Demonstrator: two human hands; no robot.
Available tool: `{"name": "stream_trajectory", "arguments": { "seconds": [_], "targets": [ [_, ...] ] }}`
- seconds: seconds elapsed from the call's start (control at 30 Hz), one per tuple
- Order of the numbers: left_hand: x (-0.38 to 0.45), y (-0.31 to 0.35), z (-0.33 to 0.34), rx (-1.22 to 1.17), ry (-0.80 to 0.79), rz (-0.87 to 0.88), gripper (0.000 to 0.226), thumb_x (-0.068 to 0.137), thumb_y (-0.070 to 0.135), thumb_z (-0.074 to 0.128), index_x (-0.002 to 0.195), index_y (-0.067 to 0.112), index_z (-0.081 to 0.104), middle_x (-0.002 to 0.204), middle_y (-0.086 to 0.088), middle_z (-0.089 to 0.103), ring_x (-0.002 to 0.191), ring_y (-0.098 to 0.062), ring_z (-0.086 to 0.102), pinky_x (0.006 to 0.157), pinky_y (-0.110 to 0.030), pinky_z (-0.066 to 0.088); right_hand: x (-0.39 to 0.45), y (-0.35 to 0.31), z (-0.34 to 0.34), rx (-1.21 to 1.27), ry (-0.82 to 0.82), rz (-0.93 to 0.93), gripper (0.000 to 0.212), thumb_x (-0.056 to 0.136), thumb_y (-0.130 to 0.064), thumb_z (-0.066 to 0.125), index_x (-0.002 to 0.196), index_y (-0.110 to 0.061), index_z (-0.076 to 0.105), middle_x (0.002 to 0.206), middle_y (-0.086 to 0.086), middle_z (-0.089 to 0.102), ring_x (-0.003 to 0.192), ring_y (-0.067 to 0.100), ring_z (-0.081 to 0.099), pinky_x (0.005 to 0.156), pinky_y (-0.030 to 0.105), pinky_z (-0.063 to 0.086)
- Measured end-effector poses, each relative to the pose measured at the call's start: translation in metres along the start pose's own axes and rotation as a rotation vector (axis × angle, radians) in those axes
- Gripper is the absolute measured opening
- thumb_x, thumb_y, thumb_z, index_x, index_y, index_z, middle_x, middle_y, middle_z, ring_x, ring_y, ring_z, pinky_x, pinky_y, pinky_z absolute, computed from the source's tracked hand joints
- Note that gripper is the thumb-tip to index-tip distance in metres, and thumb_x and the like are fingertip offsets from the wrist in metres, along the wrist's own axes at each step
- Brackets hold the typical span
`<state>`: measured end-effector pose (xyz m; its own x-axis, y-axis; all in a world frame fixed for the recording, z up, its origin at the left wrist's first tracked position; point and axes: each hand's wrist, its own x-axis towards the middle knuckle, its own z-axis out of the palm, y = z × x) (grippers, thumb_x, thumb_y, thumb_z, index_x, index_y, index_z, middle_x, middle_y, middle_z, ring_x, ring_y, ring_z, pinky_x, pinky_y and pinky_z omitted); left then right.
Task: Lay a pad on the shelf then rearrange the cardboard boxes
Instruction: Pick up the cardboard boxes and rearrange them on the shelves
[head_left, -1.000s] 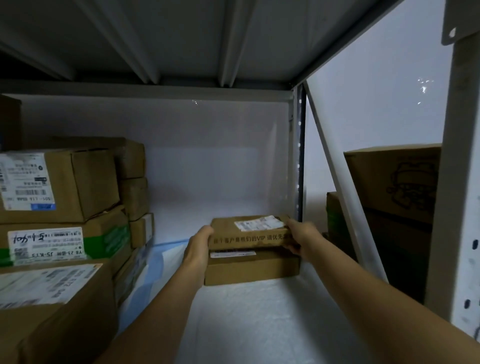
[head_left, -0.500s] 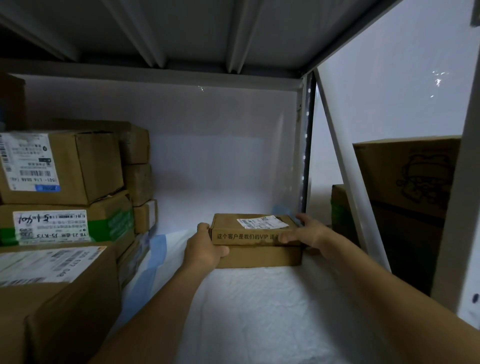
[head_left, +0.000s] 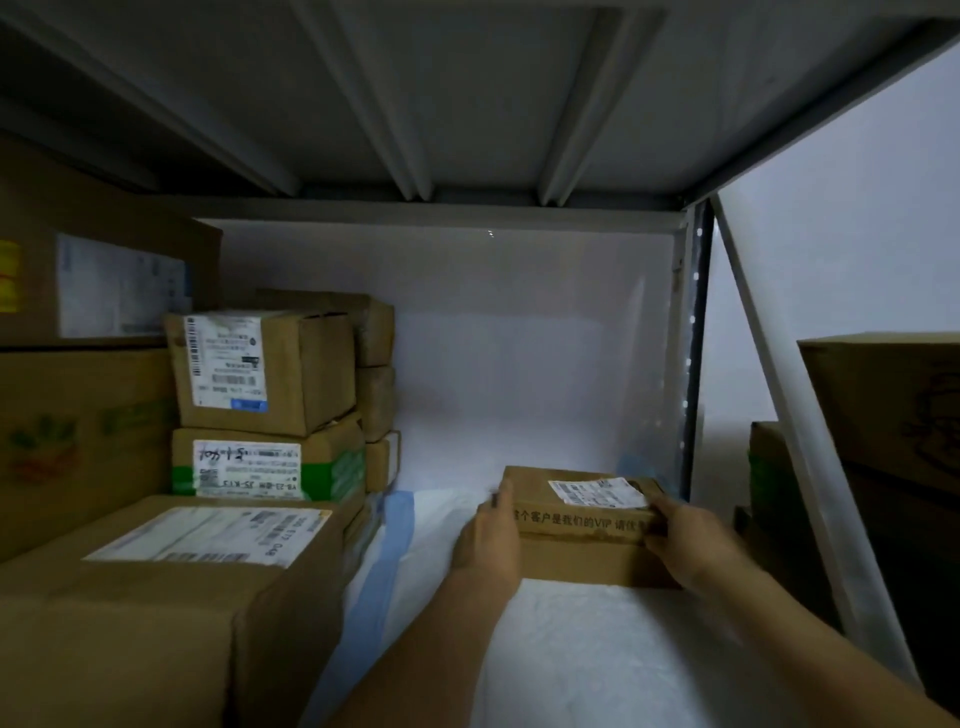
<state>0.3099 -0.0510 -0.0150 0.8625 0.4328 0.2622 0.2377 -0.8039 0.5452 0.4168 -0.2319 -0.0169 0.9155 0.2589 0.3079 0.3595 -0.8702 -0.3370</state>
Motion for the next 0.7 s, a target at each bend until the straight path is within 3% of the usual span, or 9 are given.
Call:
{"name": "stream_trajectory", "arguments": {
  "seconds": [0.07, 0.13, 0.23, 0.33, 0.43, 0.53, 0.63, 0.7],
  "targets": [
    [-0.006, 0.005, -0.002, -0.029, -0.019, -0.013, 0.079, 0.094, 0.007, 0.051, 0.152, 0.030, 0.003, 0.136, -0.014, 0.043, 0.120, -0.027, 0.050, 0.103, -0.039, 0.044, -0.004, -0.006, -0.006, -0.022, -0.037, 0.019, 0.043, 0.094, -0.030, 0.046, 0.137, -0.034, 0.039, 0.114, 0.001, 0.052, 0.098, 0.017, 0.057, 0.089, 0.034, 0.052],
    [-0.013, 0.014, -0.010, -0.062, -0.013, -0.027, 0.085, 0.092, 0.001, 0.051, 0.152, 0.030, -0.001, 0.141, -0.013, 0.035, 0.122, -0.026, 0.048, 0.103, -0.039, 0.044, -0.011, -0.018, -0.019, -0.081, 0.041, 0.076, 0.046, 0.092, -0.034, 0.049, 0.137, -0.032, 0.039, 0.122, 0.009, 0.044, 0.108, 0.025, 0.053, 0.091, 0.036, 0.051],
    [-0.034, 0.033, -0.046, -0.129, 0.111, 0.064, 0.066, 0.094, -0.001, 0.046, 0.150, 0.018, 0.015, 0.145, -0.011, 0.032, 0.125, -0.026, 0.045, 0.102, -0.033, 0.041, -0.018, -0.055, -0.040, 0.046, 0.286, 0.093, 0.052, 0.087, -0.034, 0.061, 0.133, -0.019, 0.044, 0.128, 0.013, 0.041, 0.113, 0.030, 0.049, 0.091, 0.042, 0.050],
    [-0.059, 0.039, -0.098, -0.206, 0.348, 0.201, 0.048, 0.097, 0.005, 0.045, 0.142, 0.014, 0.033, 0.142, -0.006, 0.037, 0.127, -0.021, 0.042, 0.097, -0.024, 0.036, -0.022, -0.111, -0.054, 0.390, 0.344, -0.038, 0.052, 0.087, -0.033, 0.061, 0.134, -0.015, 0.046, 0.134, 0.014, 0.043, 0.117, 0.031, 0.048, 0.096, 0.043, 0.046],
    [-0.080, 0.024, -0.154, -0.283, 0.630, 0.245, 0.038, 0.096, 0.006, 0.044, 0.133, 0.015, 0.044, 0.136, -0.004, 0.042, 0.126, -0.017, 0.041, 0.098, -0.024, 0.035, -0.033, -0.169, -0.060, 0.750, 0.203, -0.224, 0.058, 0.086, -0.038, 0.063, 0.136, -0.014, 0.045, 0.134, 0.014, 0.047, 0.117, 0.028, 0.051, 0.096, 0.038, 0.044],
    [-0.077, -0.019, -0.204, -0.409, 0.824, 0.061, 0.037, 0.094, 0.005, 0.046, 0.131, 0.014, 0.046, 0.134, -0.002, 0.044, 0.126, -0.017, 0.042, 0.104, -0.029, 0.039, -0.051, -0.219, -0.061, 0.964, -0.024, -0.337, 0.075, 0.084, -0.040, 0.066, 0.145, -0.014, 0.031, 0.146, 0.010, 0.039, 0.131, 0.026, 0.041, 0.101, 0.036, 0.038],
    [-0.056, -0.074, -0.234, -0.534, 0.842, -0.181, 0.035, 0.092, 0.007, 0.046, 0.127, 0.011, 0.051, 0.128, -0.009, 0.054, 0.120, -0.028, 0.053, 0.100, -0.045, 0.047, -0.061, -0.260, -0.059, 1.040, -0.168, -0.362, 0.092, 0.079, -0.038, 0.071, 0.151, -0.015, 0.018, 0.153, 0.011, 0.028, 0.138, 0.026, 0.033, 0.105, 0.035, 0.035],
    [-0.046, -0.095, -0.241, -0.532, 0.780, -0.301, 0.030, 0.091, 0.008, 0.046, 0.120, 0.007, 0.054, 0.125, -0.012, 0.057, 0.114, -0.031, 0.055, 0.096, -0.048, 0.049, -0.063, -0.281, -0.059, 1.042, -0.218, -0.357, 0.096, 0.078, -0.036, 0.073, 0.151, -0.012, 0.016, 0.154, 0.011, 0.028, 0.137, 0.025, 0.035, 0.102, 0.032, 0.036]
  ]
}}
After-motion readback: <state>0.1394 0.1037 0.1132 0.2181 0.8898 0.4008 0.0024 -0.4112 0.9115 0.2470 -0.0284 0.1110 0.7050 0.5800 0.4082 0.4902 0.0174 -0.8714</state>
